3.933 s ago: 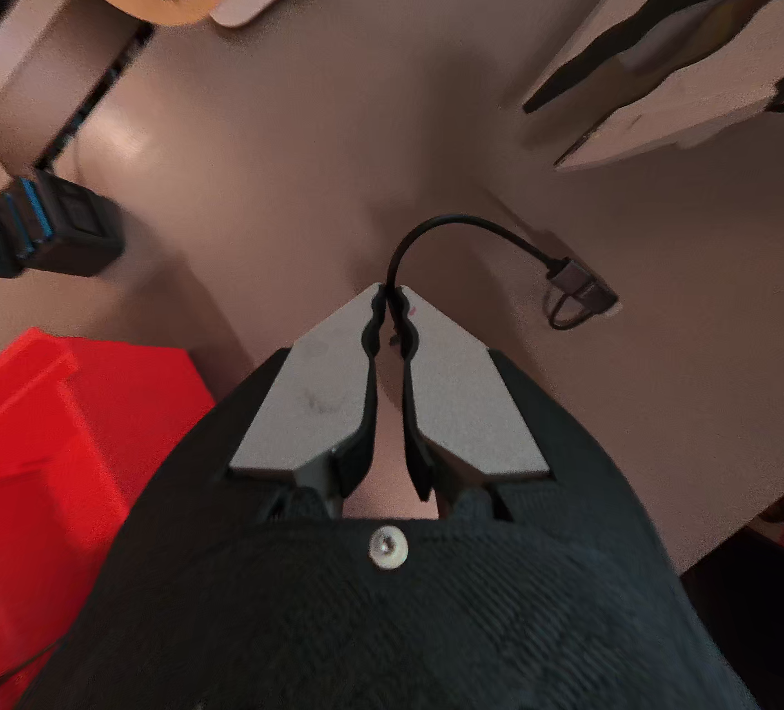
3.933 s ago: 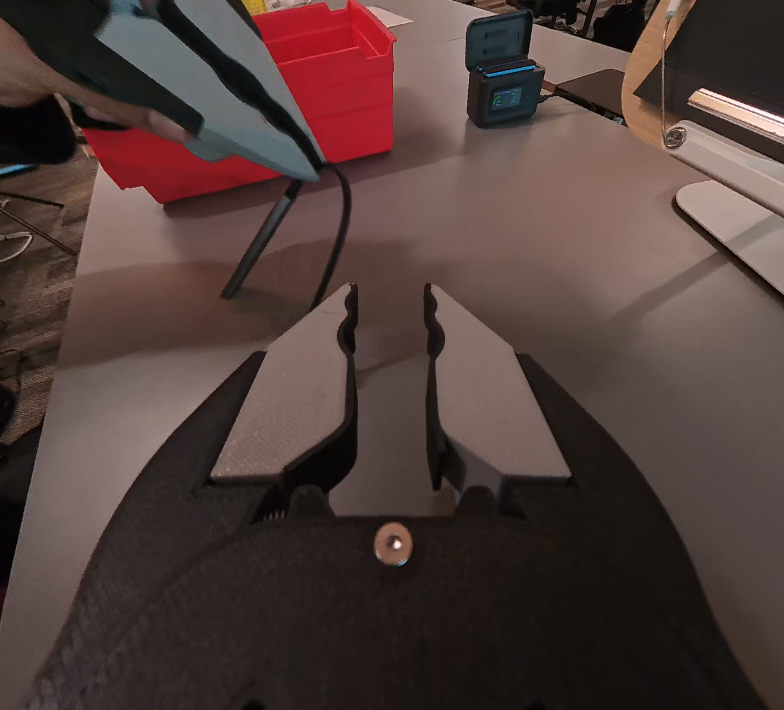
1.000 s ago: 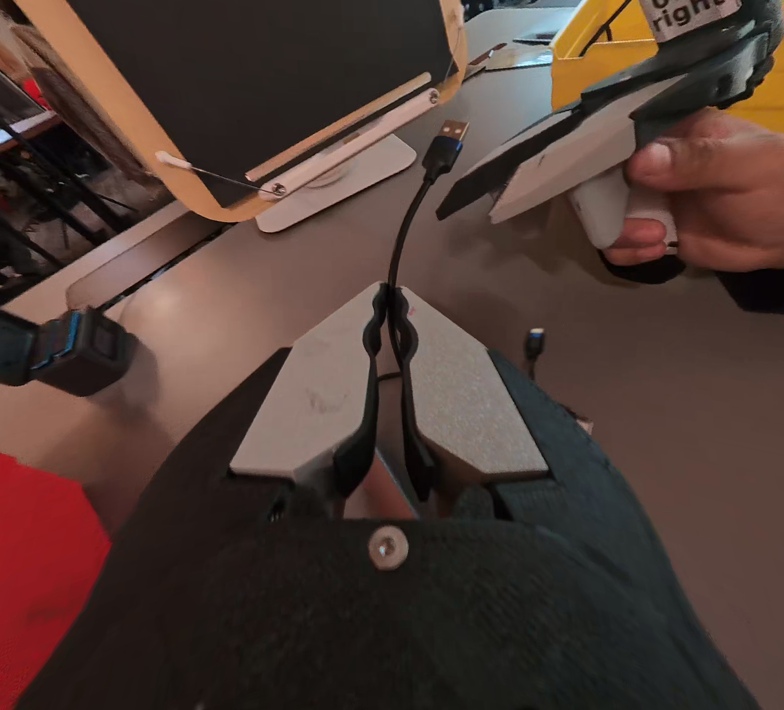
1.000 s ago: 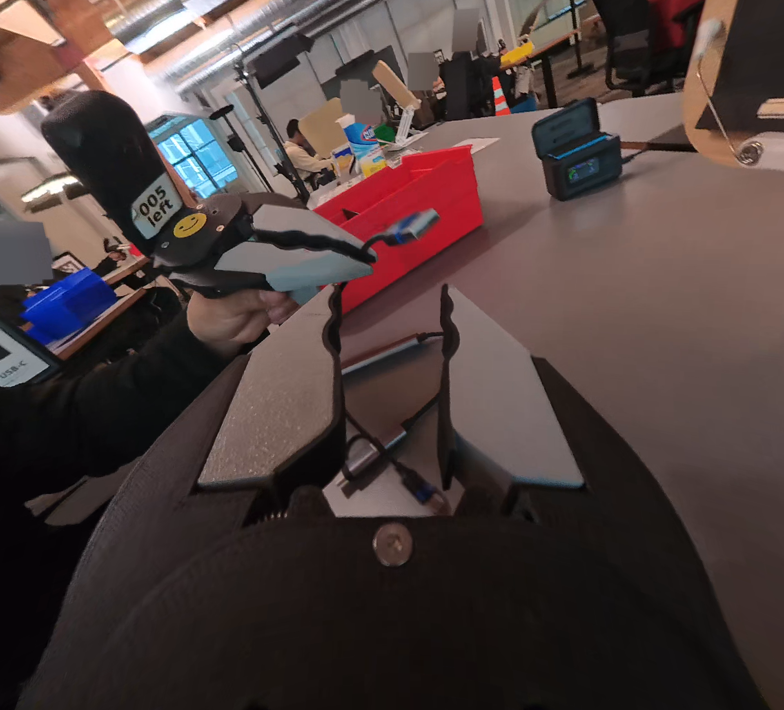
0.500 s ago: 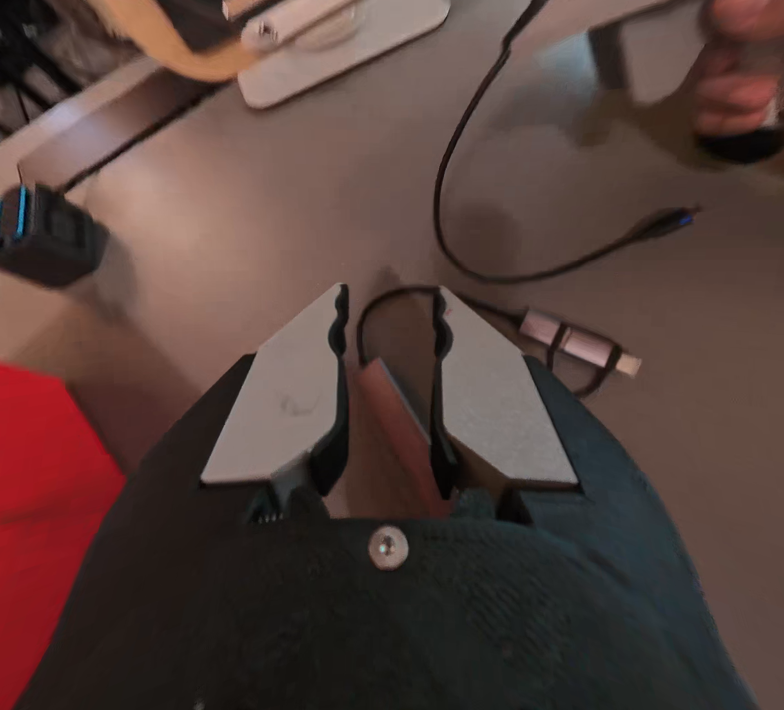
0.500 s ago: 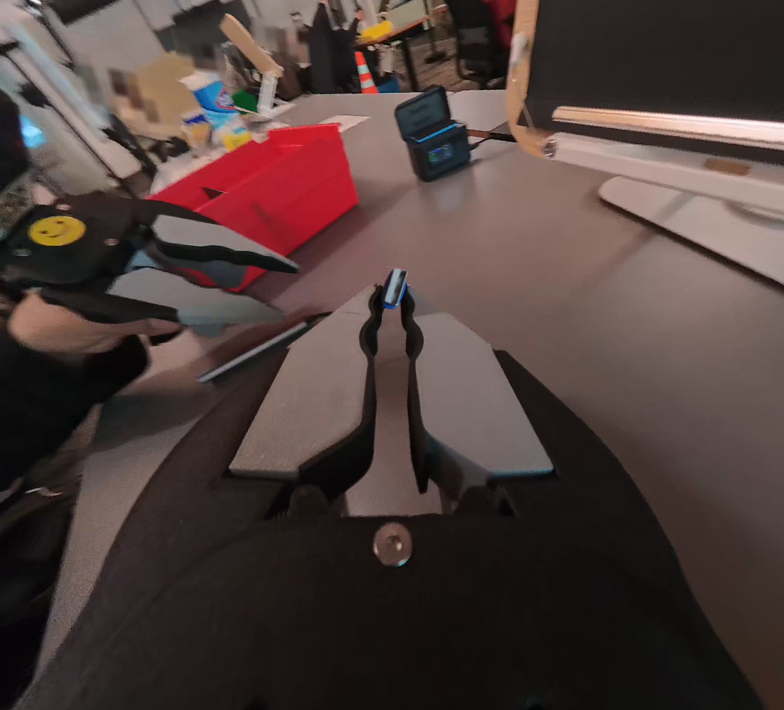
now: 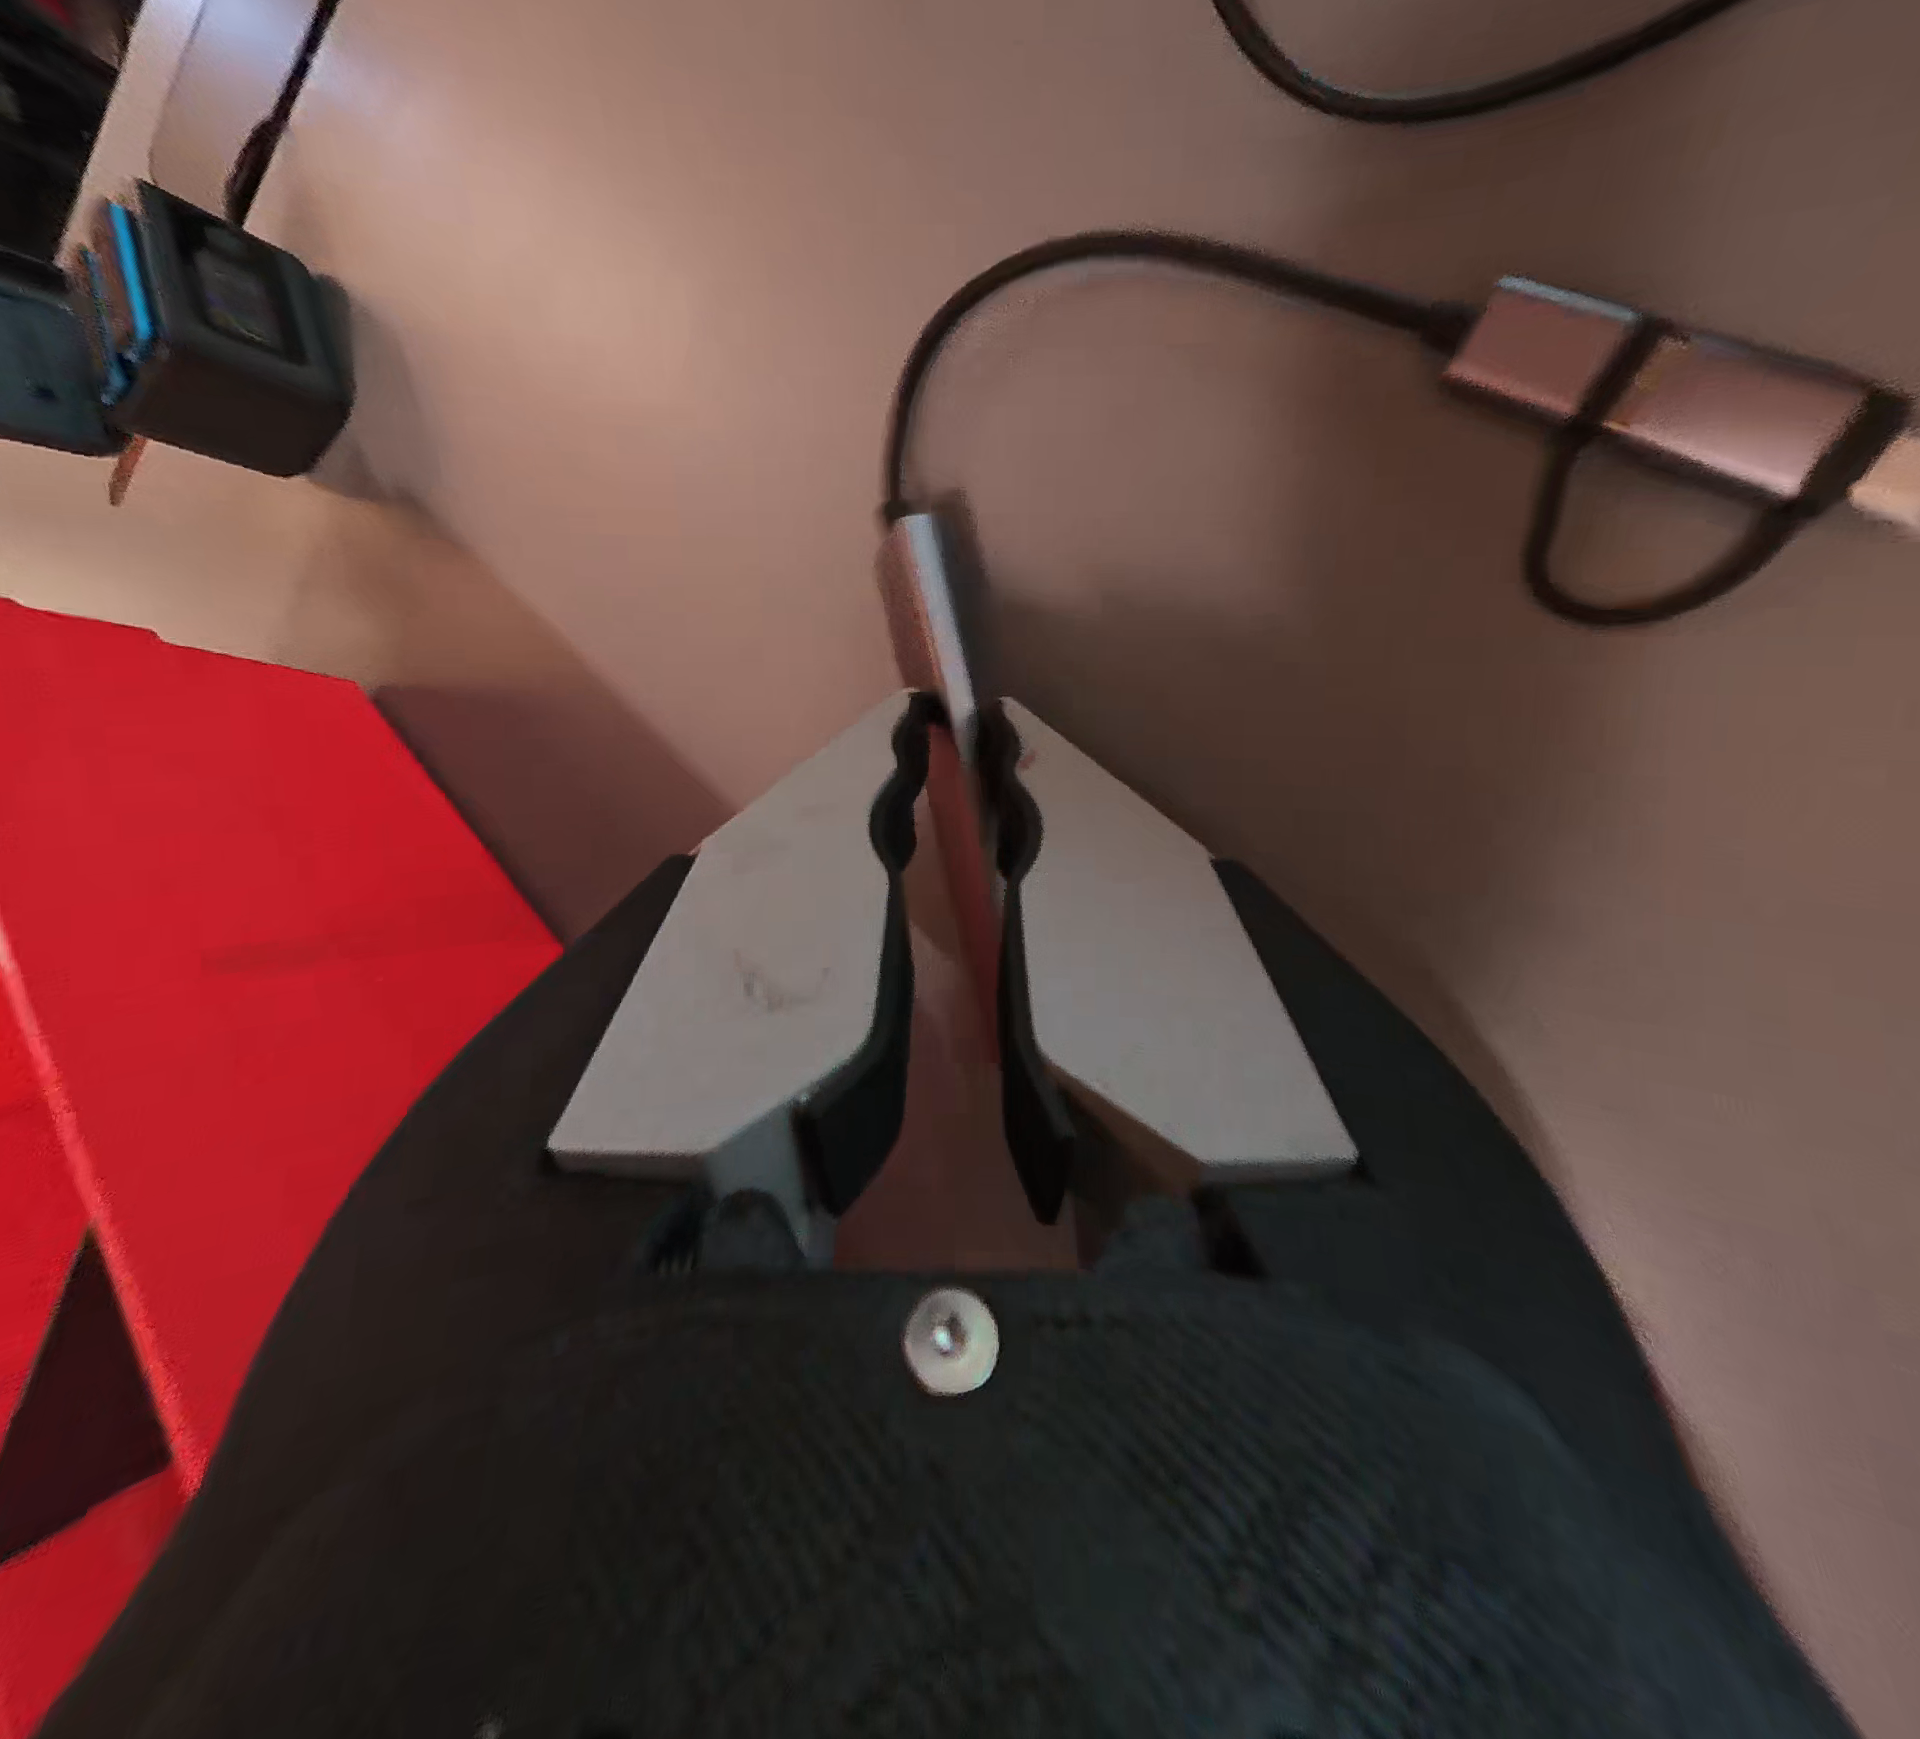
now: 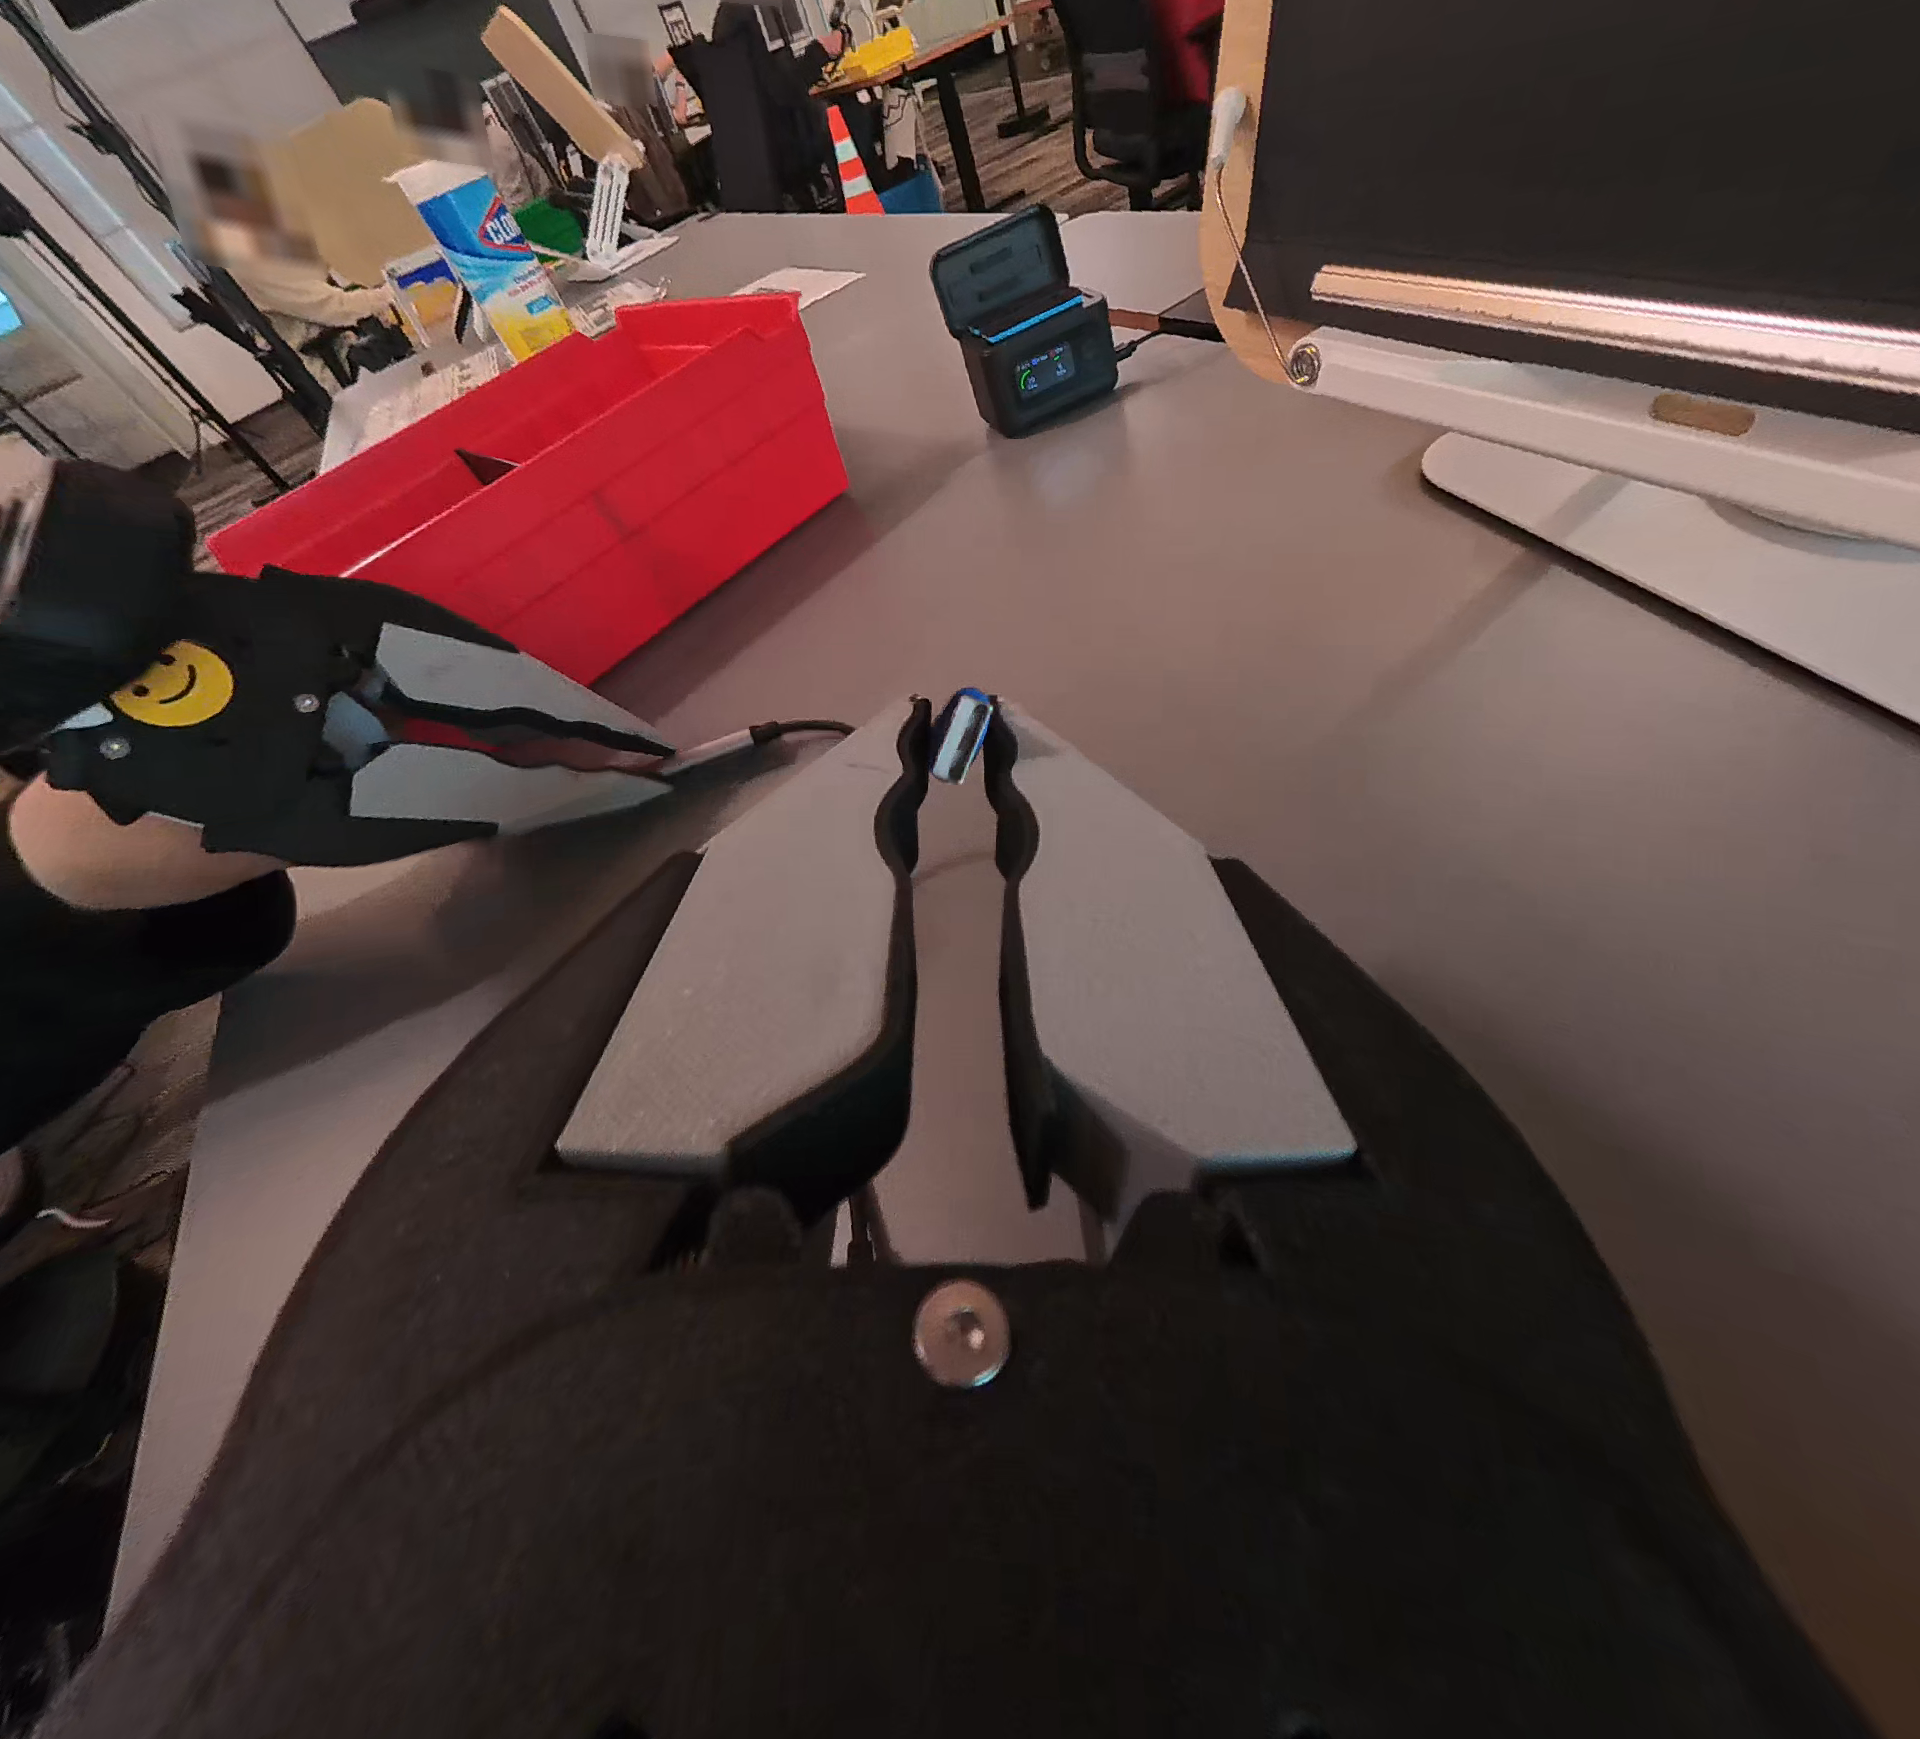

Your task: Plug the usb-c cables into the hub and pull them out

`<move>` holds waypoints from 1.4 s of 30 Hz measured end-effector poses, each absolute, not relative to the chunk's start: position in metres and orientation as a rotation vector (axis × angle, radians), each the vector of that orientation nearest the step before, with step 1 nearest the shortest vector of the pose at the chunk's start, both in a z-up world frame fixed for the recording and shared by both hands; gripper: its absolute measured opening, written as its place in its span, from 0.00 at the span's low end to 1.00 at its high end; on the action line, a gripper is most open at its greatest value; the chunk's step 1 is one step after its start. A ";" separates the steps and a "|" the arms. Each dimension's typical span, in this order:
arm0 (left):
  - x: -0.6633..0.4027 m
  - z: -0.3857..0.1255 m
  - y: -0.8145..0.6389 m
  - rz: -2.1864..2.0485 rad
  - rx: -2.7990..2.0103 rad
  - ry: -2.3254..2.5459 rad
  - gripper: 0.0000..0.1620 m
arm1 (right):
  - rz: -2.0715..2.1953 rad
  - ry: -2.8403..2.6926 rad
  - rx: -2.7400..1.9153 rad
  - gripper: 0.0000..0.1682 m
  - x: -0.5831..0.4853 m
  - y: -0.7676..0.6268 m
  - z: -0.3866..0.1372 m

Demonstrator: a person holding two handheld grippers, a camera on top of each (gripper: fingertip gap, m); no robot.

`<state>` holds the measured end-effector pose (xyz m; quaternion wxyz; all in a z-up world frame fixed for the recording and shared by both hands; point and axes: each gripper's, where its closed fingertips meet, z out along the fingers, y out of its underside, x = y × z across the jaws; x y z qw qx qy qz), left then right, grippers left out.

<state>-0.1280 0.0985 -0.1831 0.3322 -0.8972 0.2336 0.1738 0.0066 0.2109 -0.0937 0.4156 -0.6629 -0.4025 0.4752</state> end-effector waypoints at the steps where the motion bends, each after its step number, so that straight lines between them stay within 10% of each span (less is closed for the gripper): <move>1: -0.127 -0.177 0.101 0.464 -2.310 0.618 0.04 | 1.188 -1.012 -1.661 0.04 0.007 0.211 -0.092; 18: -0.071 -0.108 0.102 0.780 -1.754 1.111 0.04 | 1.283 -1.553 -1.449 0.40 -0.016 0.128 -0.095; 24: -0.052 -0.107 0.093 0.687 -1.715 1.120 0.04 | 1.274 -1.704 -1.518 0.27 -0.025 0.111 -0.129; 27: -0.052 -0.107 0.092 0.655 -1.719 1.094 0.04 | 1.235 -1.662 -1.514 0.00 -0.022 0.122 -0.126; 42: -0.052 -0.105 0.132 0.776 -1.602 0.928 0.10 | 1.799 -1.496 -1.488 0.02 -0.012 0.101 -0.081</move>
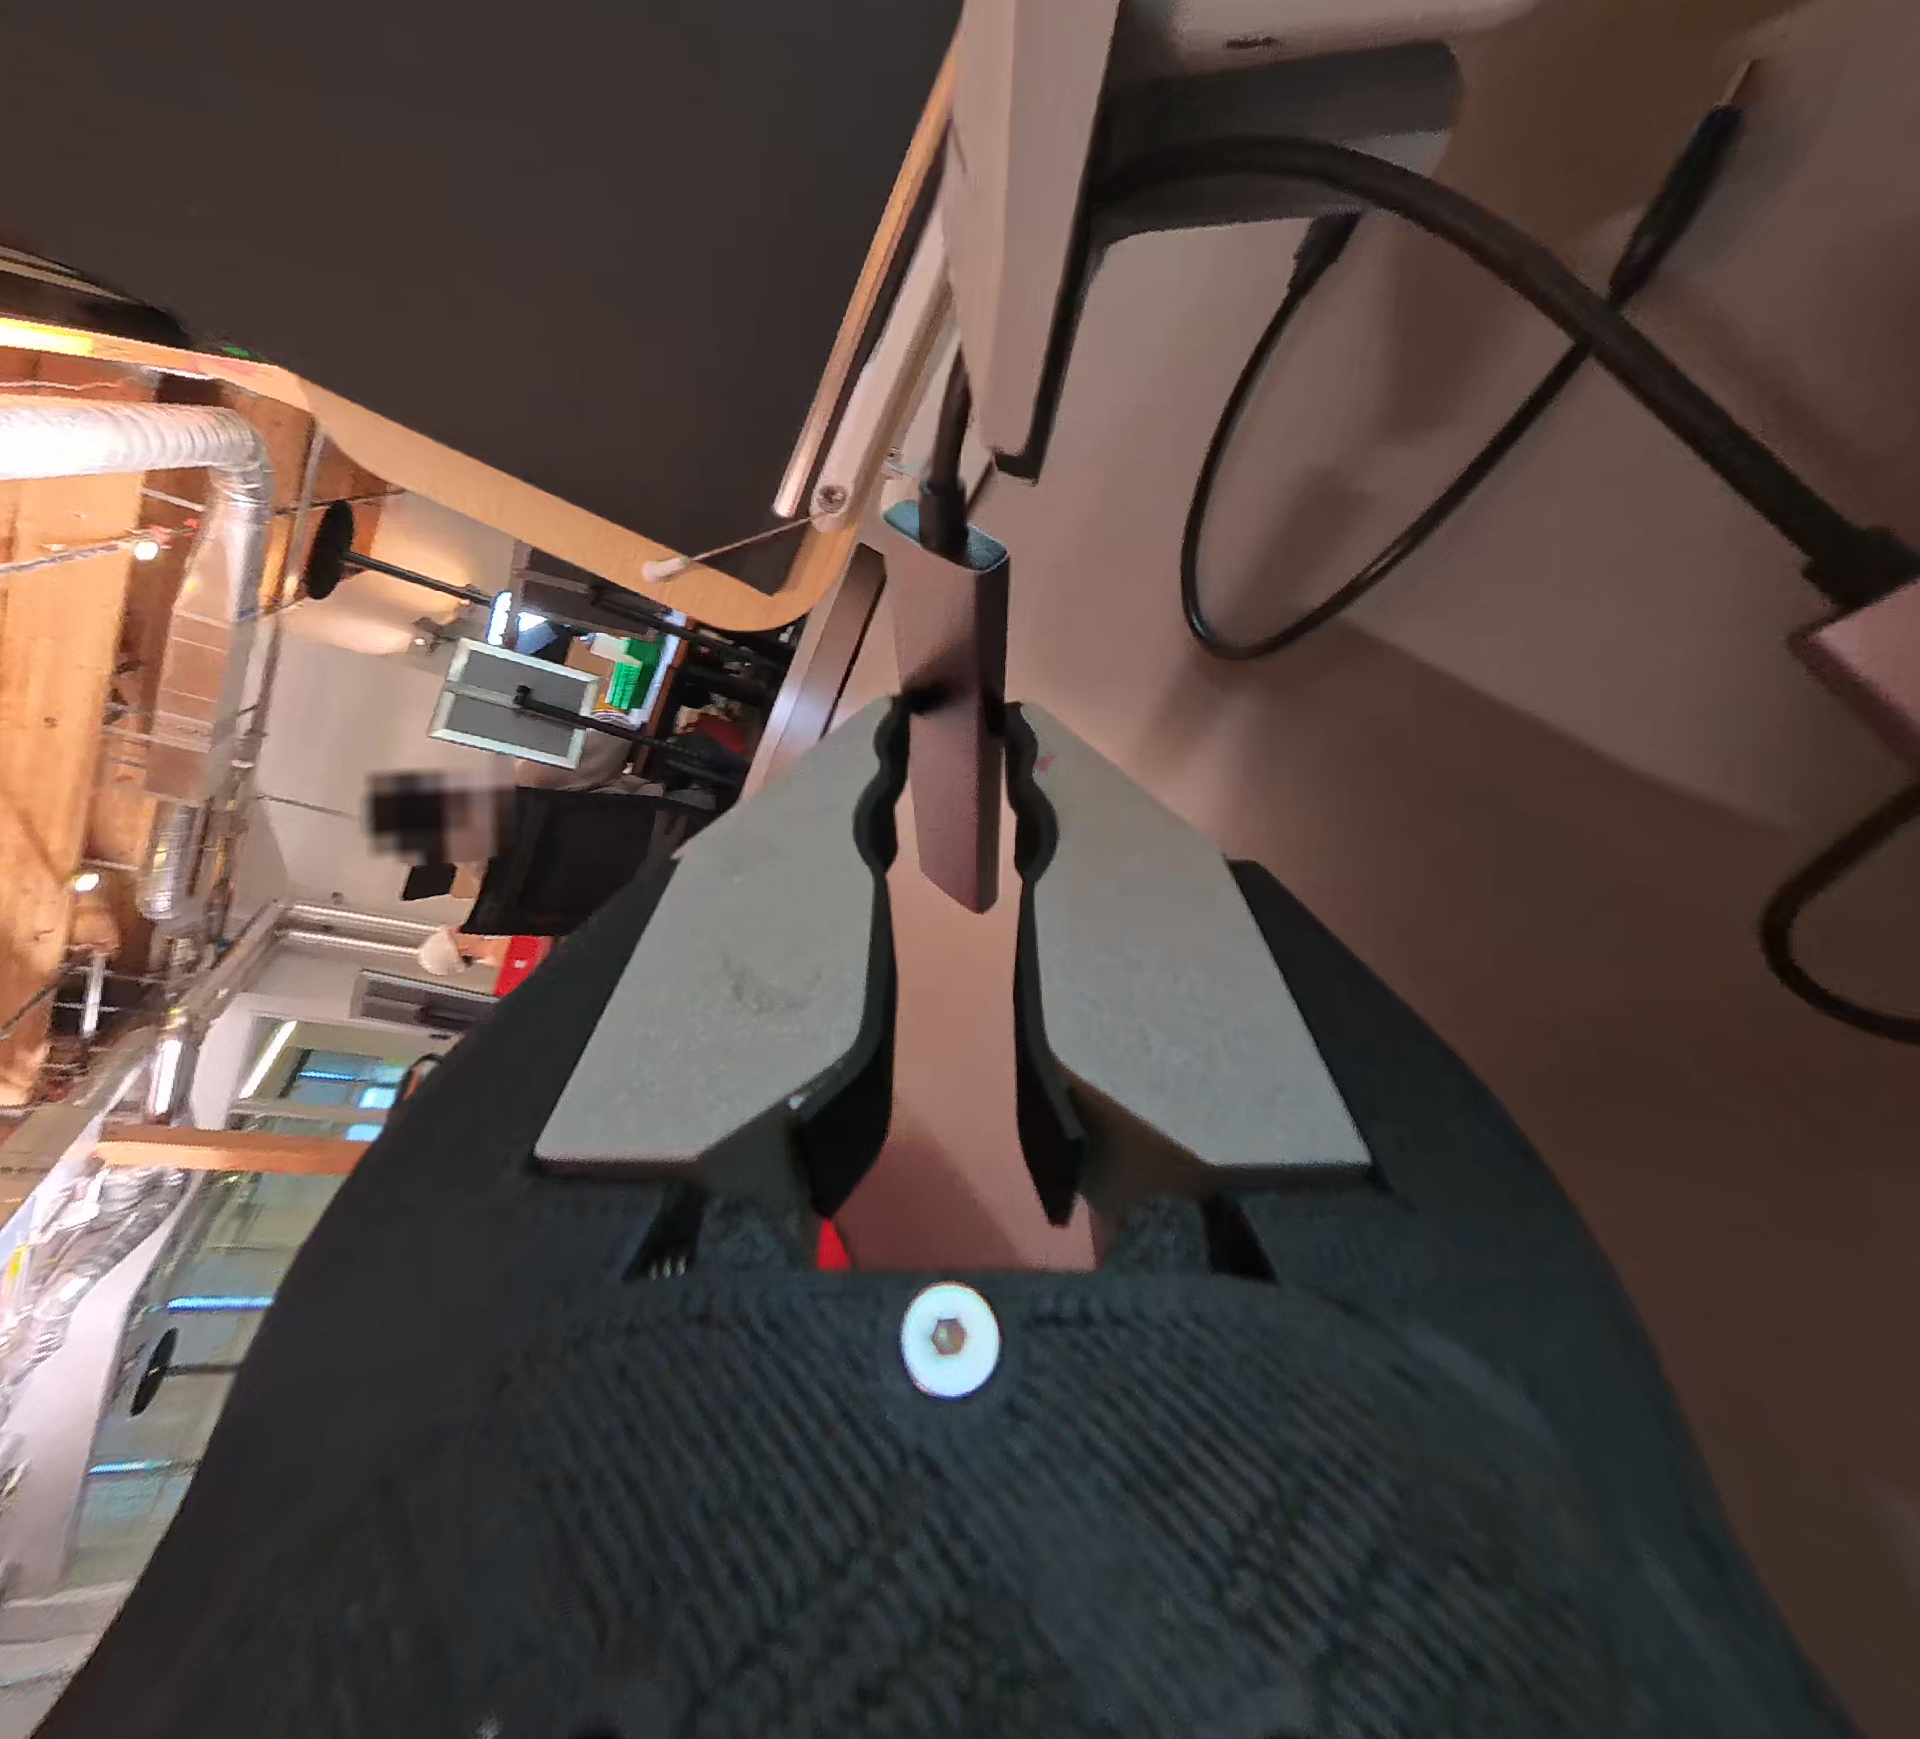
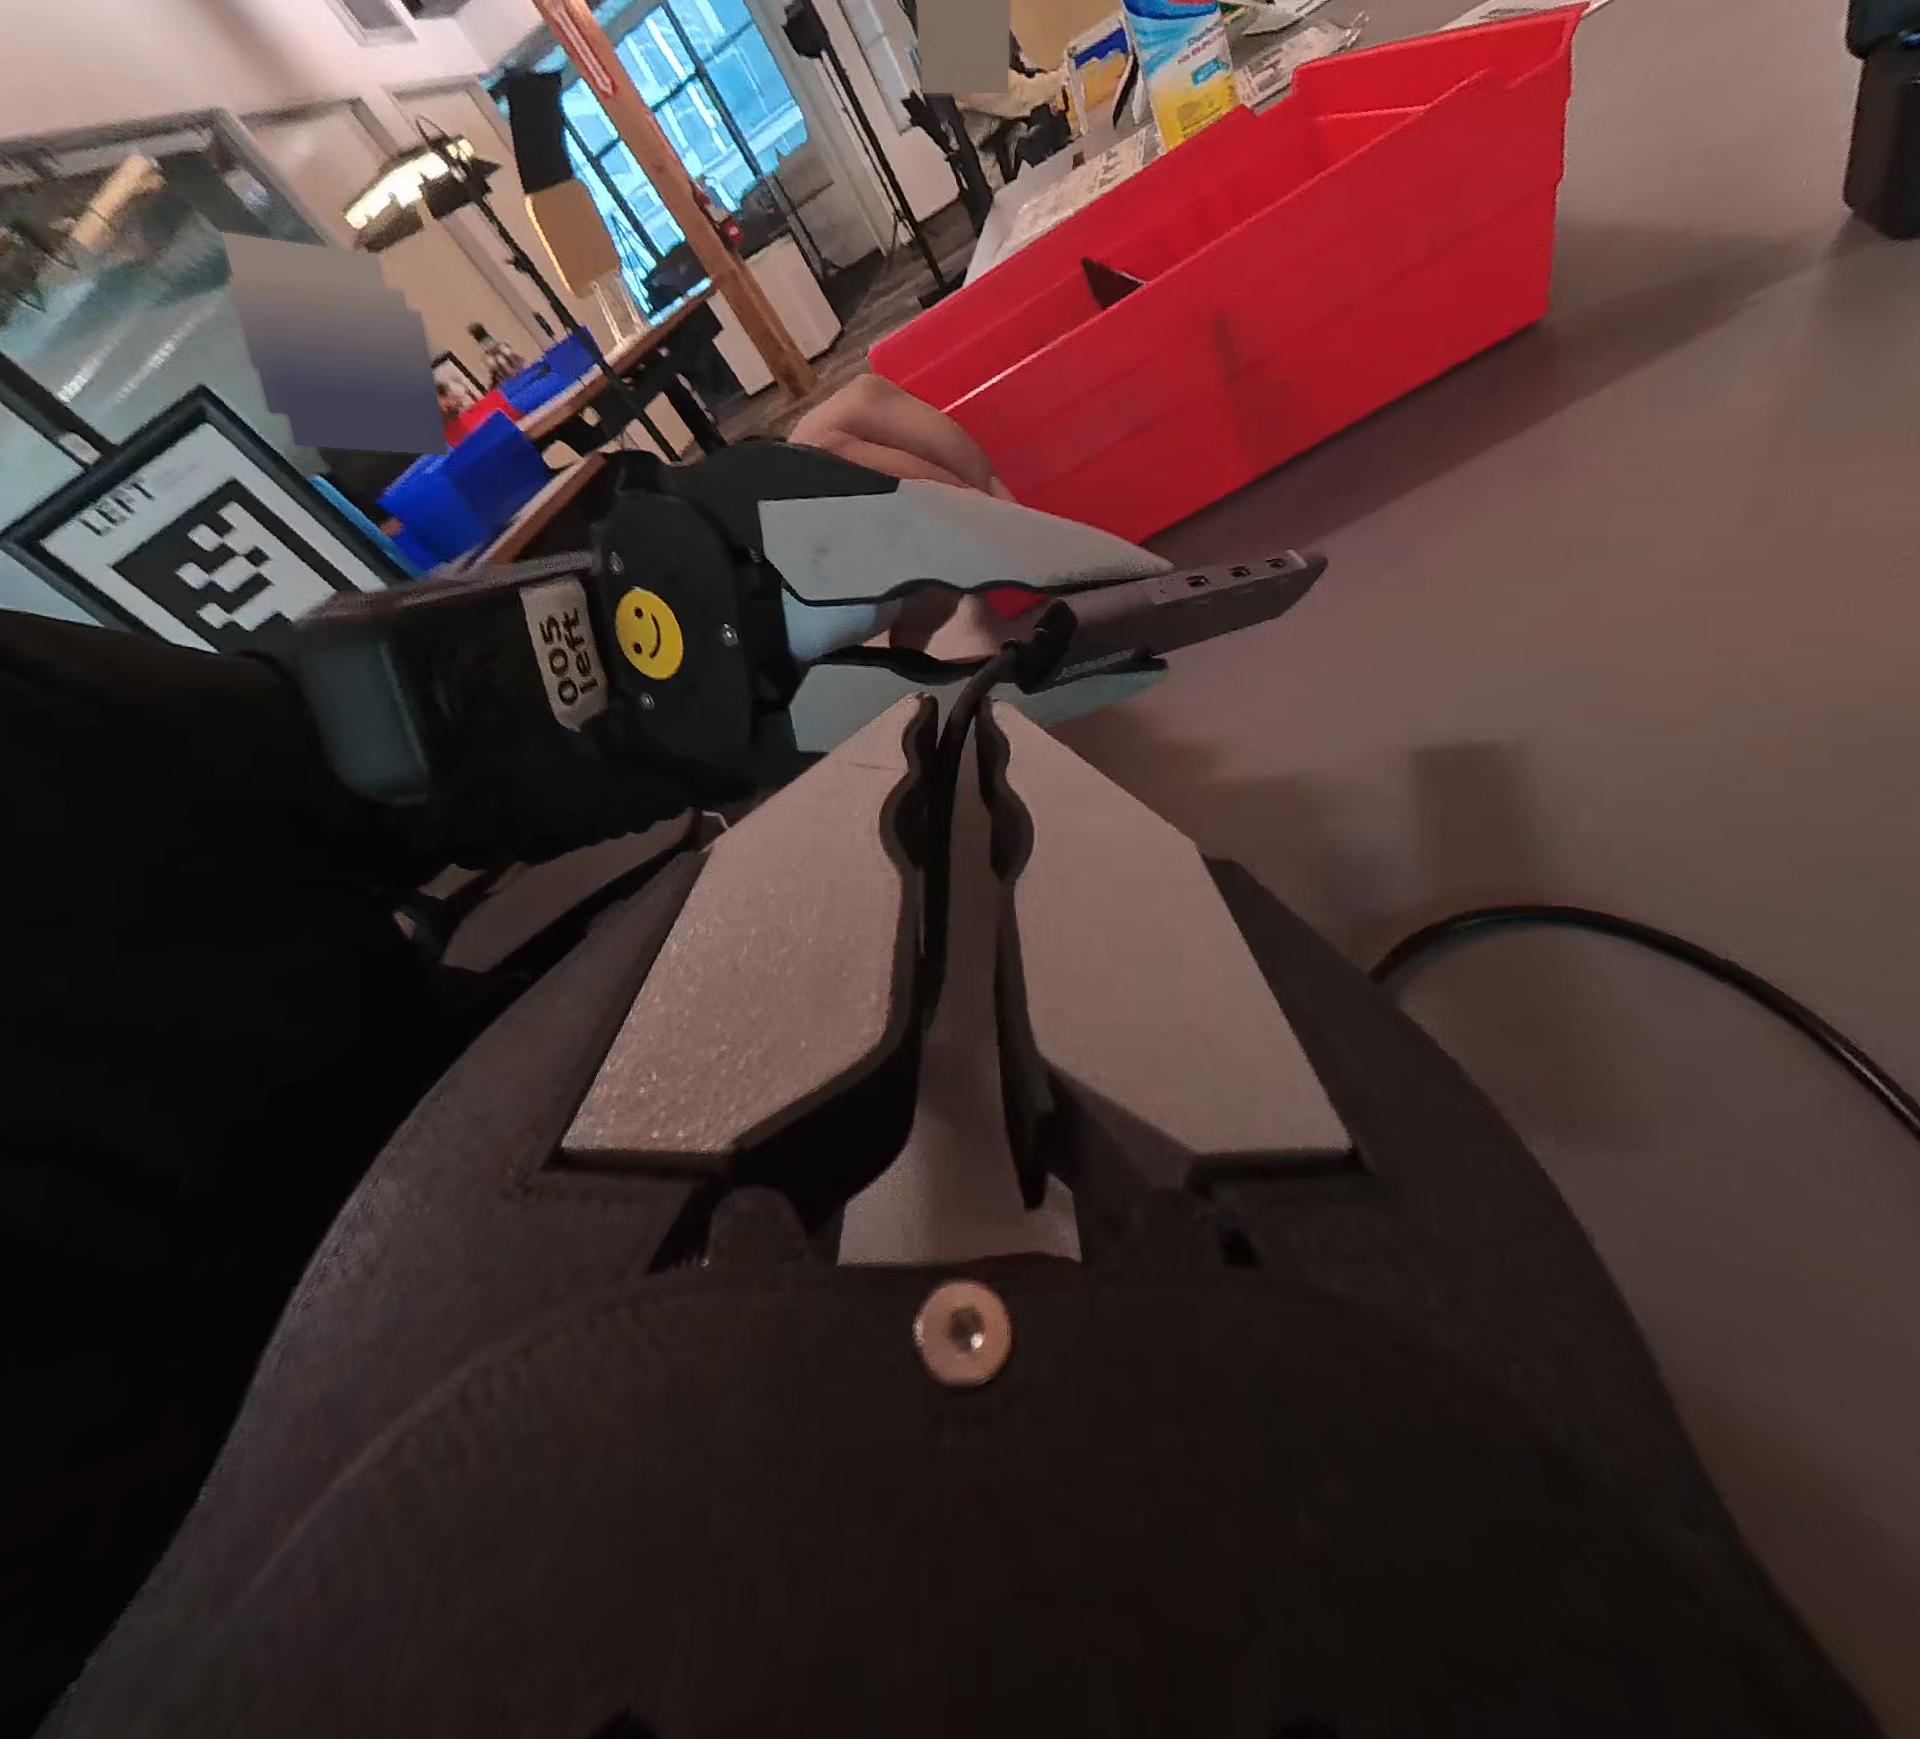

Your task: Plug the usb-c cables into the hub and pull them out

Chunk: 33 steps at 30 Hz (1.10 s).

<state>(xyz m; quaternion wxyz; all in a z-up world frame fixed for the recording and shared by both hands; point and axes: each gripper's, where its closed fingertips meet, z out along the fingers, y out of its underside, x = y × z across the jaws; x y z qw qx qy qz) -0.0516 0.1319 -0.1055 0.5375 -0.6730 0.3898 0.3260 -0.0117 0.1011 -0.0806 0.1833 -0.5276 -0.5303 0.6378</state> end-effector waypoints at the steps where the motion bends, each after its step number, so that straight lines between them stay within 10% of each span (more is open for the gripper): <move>1: -0.051 -0.104 0.133 0.789 -1.589 0.916 0.11 | 1.825 -1.472 -1.493 0.02 -0.012 0.102 -0.079; 12: -0.045 -0.066 0.137 0.520 -1.487 0.798 0.05 | 2.028 -1.353 -1.365 0.11 0.002 0.108 -0.044; 18: -0.012 -0.033 0.133 -0.095 -1.358 0.704 0.04 | 2.197 -1.116 -1.323 0.33 0.011 0.133 -0.020; 33: 0.025 -0.012 0.119 -0.930 -1.141 0.685 0.04 | 1.792 -1.391 -1.301 0.22 -0.009 0.109 -0.052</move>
